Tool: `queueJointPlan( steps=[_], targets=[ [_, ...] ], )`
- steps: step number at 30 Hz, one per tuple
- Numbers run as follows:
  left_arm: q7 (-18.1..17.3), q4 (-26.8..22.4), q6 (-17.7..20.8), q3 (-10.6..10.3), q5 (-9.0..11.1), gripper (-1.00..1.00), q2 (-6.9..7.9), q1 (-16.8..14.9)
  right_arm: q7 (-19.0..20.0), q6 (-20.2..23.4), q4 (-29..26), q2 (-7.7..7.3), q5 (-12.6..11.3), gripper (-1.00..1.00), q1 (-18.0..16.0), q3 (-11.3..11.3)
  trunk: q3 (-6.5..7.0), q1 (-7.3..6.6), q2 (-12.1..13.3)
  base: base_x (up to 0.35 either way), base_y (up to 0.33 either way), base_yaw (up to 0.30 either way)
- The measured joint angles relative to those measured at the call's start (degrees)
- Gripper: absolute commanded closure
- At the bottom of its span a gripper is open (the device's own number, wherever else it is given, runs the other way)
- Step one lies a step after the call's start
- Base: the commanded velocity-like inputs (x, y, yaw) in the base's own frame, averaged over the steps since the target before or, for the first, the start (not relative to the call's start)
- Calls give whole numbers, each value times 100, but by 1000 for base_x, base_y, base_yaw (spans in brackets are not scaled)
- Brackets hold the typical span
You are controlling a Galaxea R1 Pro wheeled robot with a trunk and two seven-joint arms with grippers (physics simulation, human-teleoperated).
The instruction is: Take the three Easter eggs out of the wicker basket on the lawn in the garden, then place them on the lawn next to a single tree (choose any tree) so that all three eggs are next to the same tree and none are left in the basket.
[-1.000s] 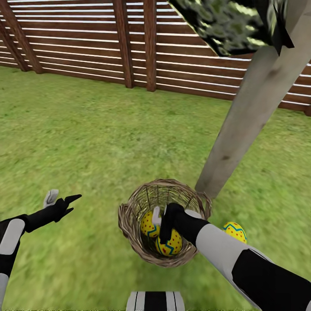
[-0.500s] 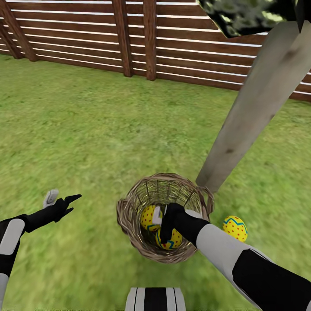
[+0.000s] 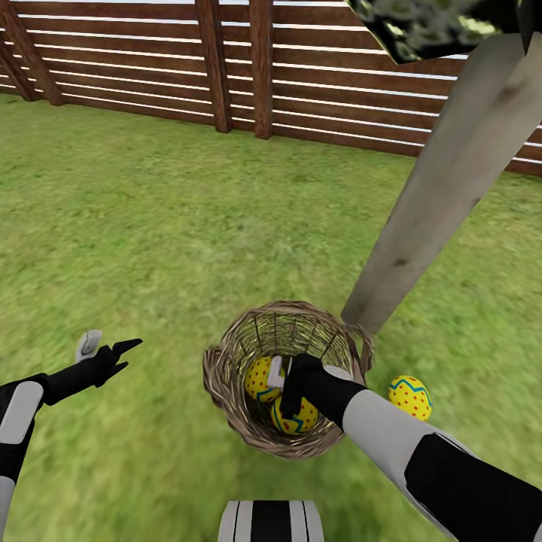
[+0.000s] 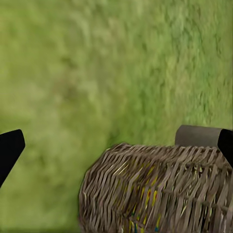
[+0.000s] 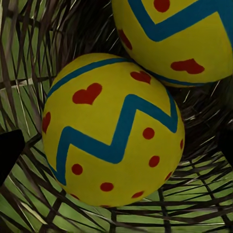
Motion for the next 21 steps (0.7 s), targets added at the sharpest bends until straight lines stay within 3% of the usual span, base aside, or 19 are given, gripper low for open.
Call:
queueJointPlan(
  steps=[15, 21],
  targets=[
    [0, -2, 0, -2, -3, -100, 0, 0, -9, 4, 8, -8, 0, -100, 0, 0, -332, 39, -20, 0, 0, 0],
    [7, 0, 0, 0, 1, -100, 0, 0, -92, 11, -4, -4, 6, -100, 0, -9, -333, 39, -20, 0, 0, 0]
  ],
)
